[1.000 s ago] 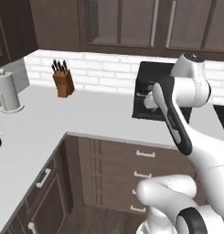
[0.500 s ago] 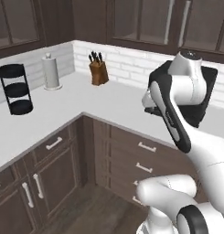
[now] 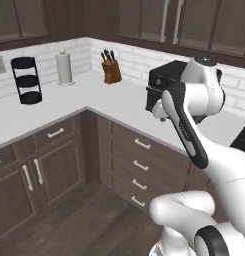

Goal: Take a straw from the drawer in front and place it inside the glass cup on the dining counter.

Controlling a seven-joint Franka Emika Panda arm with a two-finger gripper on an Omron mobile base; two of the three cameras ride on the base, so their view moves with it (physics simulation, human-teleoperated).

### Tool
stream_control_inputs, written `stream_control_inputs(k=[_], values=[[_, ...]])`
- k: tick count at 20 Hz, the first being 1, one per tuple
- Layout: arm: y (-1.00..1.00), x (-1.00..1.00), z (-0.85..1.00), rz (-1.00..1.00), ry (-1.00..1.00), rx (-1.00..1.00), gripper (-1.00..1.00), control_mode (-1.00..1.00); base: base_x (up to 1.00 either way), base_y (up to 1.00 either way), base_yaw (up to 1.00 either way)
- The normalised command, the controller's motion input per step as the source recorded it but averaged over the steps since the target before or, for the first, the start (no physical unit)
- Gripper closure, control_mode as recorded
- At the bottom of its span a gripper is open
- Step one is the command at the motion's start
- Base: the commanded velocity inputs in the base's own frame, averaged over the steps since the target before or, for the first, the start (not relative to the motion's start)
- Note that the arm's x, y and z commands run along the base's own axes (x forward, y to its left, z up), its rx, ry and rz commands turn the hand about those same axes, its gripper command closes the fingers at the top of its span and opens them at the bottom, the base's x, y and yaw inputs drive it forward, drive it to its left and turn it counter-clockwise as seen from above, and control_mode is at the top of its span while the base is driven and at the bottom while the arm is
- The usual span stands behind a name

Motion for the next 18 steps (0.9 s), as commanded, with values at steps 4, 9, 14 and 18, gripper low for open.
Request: stream_control_inputs(k=[4,9,14,18], values=[[0.0,0.0,0.0,0.0,0.0,0.0,-1.0,1.0,-0.45,-0.59,0.3],[0.0,0.0,0.0,0.0,0.0,0.0,-1.0,1.0,-0.15,-0.61,0.33],[0.0,0.0,0.0,0.0,0.0,0.0,-1.0,1.0,0.0,-0.86,0.37],[0.0,0.0,0.0,0.0,0.0,0.0,-1.0,1.0,0.0,-0.92,0.38]])
